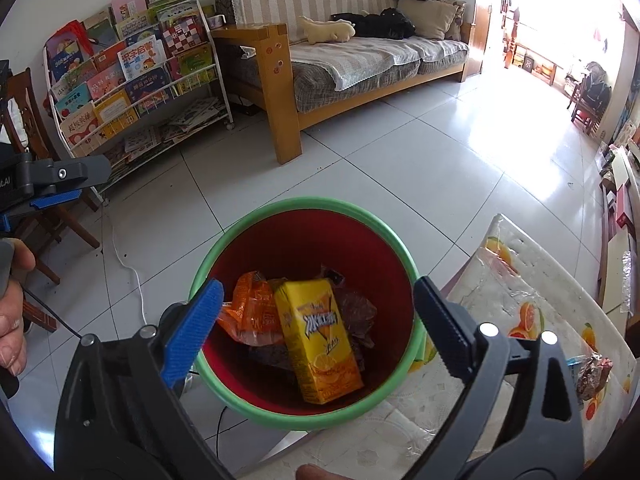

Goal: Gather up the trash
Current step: 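Move both grippers back over the table toward the crumpled foil wrappers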

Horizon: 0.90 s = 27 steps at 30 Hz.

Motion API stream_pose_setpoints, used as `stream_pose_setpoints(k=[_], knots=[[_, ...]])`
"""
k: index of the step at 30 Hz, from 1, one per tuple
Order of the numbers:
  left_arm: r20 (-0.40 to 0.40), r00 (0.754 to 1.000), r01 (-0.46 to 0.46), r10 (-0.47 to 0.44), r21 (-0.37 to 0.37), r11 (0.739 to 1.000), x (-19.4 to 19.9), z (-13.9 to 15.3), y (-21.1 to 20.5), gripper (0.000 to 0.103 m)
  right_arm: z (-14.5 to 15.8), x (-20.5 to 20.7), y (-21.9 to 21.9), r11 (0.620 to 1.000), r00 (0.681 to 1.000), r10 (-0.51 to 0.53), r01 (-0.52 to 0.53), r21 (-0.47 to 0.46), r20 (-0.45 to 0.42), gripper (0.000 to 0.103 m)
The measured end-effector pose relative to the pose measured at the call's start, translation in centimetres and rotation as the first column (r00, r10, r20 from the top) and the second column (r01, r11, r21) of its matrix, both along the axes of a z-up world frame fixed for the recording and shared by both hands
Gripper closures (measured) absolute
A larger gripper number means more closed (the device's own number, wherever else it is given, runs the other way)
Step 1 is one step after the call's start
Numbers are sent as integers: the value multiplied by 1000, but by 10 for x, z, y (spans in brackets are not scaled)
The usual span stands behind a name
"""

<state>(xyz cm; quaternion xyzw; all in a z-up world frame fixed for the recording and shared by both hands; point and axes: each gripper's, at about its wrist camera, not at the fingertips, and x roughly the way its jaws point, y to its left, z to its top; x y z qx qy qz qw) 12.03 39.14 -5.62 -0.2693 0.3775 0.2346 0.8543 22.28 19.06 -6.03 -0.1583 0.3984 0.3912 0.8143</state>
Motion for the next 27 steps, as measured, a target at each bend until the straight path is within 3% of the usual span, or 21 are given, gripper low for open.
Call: stream_pose_setpoints(k=[7,14,19,27], knots=[[15,999,40,-41,6,999,6,8,-20,8,16,-1,-27,999,999,-49,48,18,22,5],[39,991,125,-124,-7,992,21,16,-67,8,28,-5,-100,986,986,-162,160,46,33,5],[43,972,230,-230,4,973,37,21,-121,8,28,-2,-166,962,963,-268,267,51,28,5],[28,922,387,-387,3,922,70,22,-211,8,19,10,-266,901,902,-431,430,51,10,5]])
